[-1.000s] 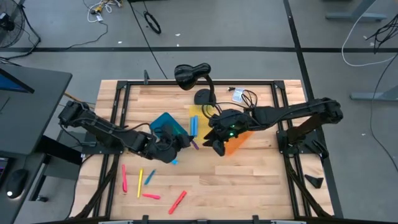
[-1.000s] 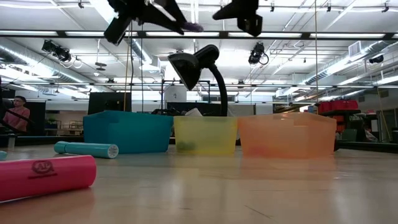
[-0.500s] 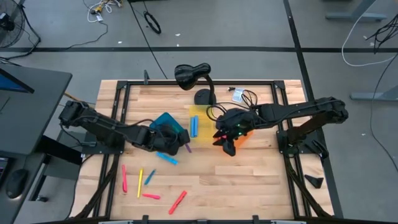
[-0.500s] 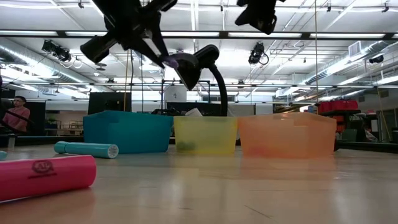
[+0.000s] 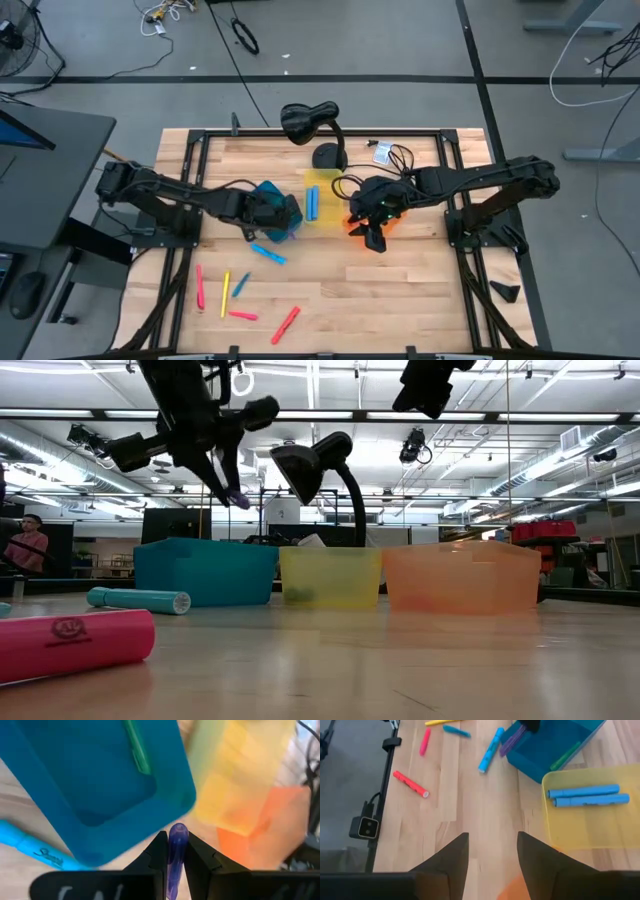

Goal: Pick & Place Markers
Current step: Put the purple transparent pen into the blue bin

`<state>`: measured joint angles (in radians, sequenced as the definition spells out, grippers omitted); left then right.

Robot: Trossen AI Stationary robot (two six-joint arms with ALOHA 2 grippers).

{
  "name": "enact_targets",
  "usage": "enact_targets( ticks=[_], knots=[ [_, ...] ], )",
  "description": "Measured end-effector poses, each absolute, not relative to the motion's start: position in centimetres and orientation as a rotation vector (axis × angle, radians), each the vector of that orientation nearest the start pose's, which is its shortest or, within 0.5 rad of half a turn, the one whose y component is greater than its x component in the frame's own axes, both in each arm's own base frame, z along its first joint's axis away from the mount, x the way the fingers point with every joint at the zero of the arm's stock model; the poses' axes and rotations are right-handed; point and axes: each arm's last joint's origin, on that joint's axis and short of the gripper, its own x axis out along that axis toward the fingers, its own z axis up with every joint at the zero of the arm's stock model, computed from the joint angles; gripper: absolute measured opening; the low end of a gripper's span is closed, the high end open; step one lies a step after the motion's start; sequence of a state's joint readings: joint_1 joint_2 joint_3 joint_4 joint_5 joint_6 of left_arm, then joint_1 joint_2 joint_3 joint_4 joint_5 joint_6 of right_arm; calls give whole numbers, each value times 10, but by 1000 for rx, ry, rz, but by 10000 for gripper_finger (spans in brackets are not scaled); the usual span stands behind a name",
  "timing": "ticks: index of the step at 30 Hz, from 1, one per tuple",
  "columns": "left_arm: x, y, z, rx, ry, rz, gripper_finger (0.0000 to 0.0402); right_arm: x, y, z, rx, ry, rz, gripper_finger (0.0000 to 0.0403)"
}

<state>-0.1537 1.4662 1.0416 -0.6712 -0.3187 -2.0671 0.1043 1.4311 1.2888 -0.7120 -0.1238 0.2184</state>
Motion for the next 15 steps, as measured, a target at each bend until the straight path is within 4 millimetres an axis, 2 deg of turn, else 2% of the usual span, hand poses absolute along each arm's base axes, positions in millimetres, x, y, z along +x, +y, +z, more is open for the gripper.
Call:
enact_targets(
  ticks=[7,15],
  knots=[
    [279,-5,232,-1632,578,1197,42,295,34,316,212,885,118,166],
    [276,17,231,-1671,529,1280,42,294,34,315,184,897,130,166]
  ],
)
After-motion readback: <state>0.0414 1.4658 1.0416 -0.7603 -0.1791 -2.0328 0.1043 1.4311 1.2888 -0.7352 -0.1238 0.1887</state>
